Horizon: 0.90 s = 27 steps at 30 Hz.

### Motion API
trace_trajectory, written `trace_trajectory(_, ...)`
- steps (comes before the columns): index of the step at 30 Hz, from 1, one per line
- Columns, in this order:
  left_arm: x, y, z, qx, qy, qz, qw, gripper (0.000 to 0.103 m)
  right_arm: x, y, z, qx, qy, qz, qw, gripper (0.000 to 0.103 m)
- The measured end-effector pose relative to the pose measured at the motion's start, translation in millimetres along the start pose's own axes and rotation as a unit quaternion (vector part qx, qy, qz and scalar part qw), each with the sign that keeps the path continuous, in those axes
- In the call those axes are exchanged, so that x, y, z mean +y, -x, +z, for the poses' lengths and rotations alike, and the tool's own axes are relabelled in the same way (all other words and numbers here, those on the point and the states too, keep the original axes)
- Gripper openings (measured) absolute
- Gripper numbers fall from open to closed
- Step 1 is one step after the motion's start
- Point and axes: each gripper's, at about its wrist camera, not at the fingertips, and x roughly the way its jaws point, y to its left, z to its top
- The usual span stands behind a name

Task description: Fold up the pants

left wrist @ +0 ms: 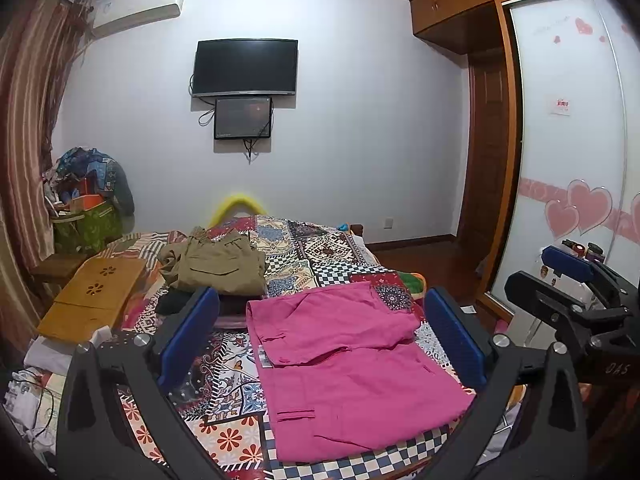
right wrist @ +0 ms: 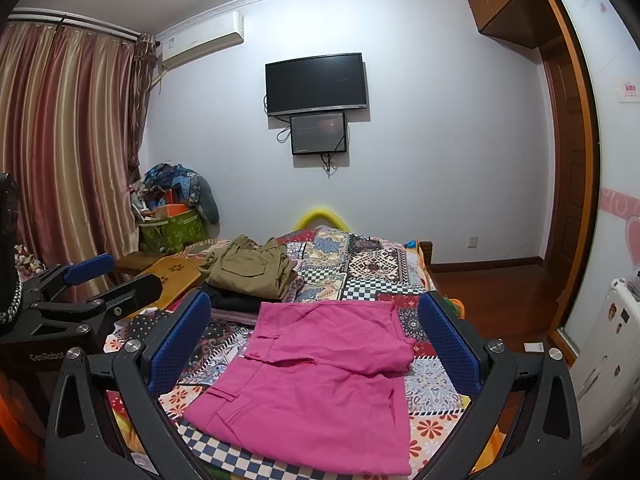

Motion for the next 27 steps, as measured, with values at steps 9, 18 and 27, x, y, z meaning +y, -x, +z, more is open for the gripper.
trace_trajectory(9,0.9,1.2,0.2,0.001,0.0,0.002,1.0,0.103,1.2,-1.7,-2.1,0.001,0.0,0.0,1.0,0.103)
trace_trajectory(18,1.4,0.8,-0.5,0.0,0.0,0.003,1.0,0.103,2.0,-4.0,-3.5,0.003,0.0,0.001,1.0,0.103)
trace_trajectory(27,1.1,0.2,-0.3,0.0,0.0,0.002,1.0,0.103,2.9,-4.8,-4.0,0.004,0.001,0.0,1.0,0.103)
